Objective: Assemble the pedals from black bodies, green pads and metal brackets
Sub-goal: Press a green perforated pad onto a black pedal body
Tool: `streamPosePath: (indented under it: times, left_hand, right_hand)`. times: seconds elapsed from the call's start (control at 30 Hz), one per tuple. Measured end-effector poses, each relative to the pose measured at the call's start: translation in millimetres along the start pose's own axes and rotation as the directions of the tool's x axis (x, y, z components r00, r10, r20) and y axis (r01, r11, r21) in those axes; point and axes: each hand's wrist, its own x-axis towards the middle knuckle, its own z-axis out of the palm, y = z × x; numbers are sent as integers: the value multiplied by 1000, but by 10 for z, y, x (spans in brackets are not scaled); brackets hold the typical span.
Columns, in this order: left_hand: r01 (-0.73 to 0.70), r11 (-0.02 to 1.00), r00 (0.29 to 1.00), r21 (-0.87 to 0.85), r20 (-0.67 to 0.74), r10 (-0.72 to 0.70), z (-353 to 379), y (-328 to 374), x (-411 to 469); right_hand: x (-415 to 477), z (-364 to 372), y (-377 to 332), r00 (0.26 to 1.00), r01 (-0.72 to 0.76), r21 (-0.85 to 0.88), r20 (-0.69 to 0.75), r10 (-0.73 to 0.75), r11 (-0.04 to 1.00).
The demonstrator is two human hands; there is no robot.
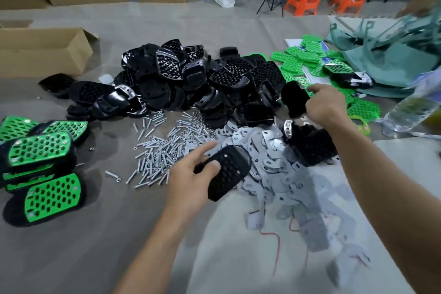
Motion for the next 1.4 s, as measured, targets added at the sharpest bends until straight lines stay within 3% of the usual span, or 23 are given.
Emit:
streamPosePath:
  times: [0.13, 0.27, 0.37, 0.5, 0.57, 0.67, 0.8, 0.93, 1.07, 1.27, 1.33, 1.4]
  left_hand:
    - [34, 999, 999, -42, -9, -34, 186, 99, 160]
    - [60, 997, 998, -54, -31, -62, 264, 108, 285]
    - [44, 998, 999, -40, -25, -45, 306, 119, 379]
    - [55, 998, 998, -11, -37, -55, 365, 158, 466]
    - [69, 998, 997, -14, -28, -69, 382, 166, 491]
    - [76, 997, 997, -8, -9, -77, 377, 182, 499]
    - [69, 997, 998, -22, -9, -69, 339, 182, 481]
    - [50, 998, 999, -24, -2, -50, 275, 152, 405]
    - [82, 996, 997, -26, -3, -82, 190, 144, 295]
    - [246, 947, 961, -205, 179, -211, -62, 196, 113]
    - [287, 911, 946, -295, 239, -221, -128, 189, 67]
    - [314, 874, 936, -372, 276, -219, -177, 176, 37]
  right_hand:
    - [323, -120, 209, 996, 45, 16, 80, -46, 999]
    - [668, -96, 246, 988, 90, -143, 136, -70, 986]
    - [831, 52, 234, 960, 173, -328, 266, -85, 929]
    - [917, 142, 114, 975, 191, -357, 176, -134, 914]
    - [956, 186, 85, 984, 156, -299, 129, -123, 941]
    - [909, 231, 12, 959, 208, -128, 224, -177, 970]
    - [827, 273, -60, 934, 304, -183, 249, -254, 935]
    - [720, 269, -15, 953, 229, -243, 255, -165, 943]
    - [618, 248, -67, 950, 196, -197, 282, -136, 961]
    - [492, -73, -231, 943, 72, 92, 319, -98, 993]
    - [376, -202, -313, 956, 111, 113, 259, -137, 987]
    - [233, -290, -382, 984, 140, 205, 81, -160, 969]
